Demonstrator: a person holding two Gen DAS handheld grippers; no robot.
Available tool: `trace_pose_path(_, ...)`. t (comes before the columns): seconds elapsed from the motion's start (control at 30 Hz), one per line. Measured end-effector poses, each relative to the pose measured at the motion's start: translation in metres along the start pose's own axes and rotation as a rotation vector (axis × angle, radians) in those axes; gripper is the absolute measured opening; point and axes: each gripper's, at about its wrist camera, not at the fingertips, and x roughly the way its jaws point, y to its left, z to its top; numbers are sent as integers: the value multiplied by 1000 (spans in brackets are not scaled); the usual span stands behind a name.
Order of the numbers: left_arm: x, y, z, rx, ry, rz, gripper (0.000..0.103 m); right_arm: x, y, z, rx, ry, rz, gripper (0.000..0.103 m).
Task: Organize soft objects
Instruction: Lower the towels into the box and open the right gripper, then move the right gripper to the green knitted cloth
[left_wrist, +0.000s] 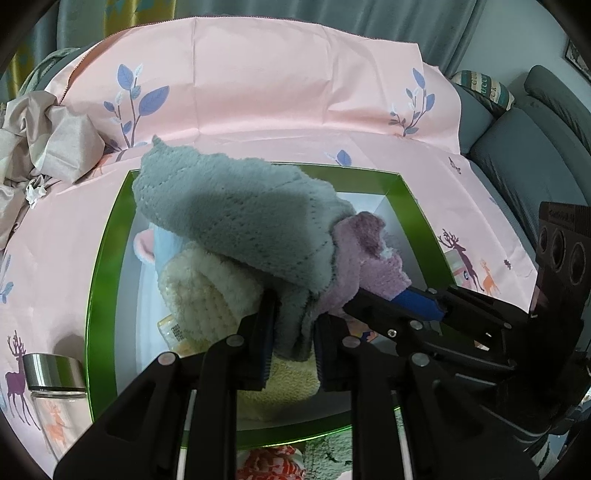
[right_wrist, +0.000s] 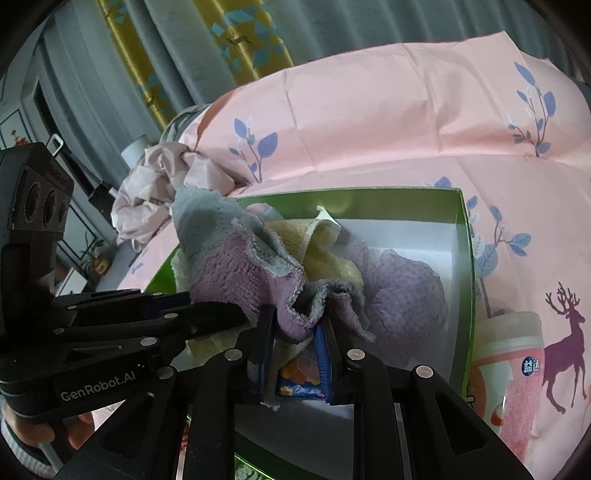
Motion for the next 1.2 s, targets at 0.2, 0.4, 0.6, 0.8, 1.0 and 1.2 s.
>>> trace_pose_path(0.2, 3, -2, -3, 23, 29, 17, 25, -1, -5, -1, 12, 9, -27, 23)
trace_pose_path(0.4, 0, 1, -8, 14, 40, 24, 40, -7, -2, -3, -15, 3, -63, 25)
trace_pose_path(0.6, -11, 0, -9, 19, 21, 52, 66, -20, -6, -2, -17, -14, -132, 47)
trace_pose_path(0.8, -20, 0, -12, 27, 14, 93, 80, -36, -11, -2, 7, -43, -140, 62)
trace_pose_path(1.0, -34, -5, -17, 31, 13, 115, 82, -52, -1, -3, -22, -68, -178, 66)
trace_pose_path(1.2, -55, -11, -21, 32, -25, 118, 102, -75, 4, -8, -28, -102, -199, 71)
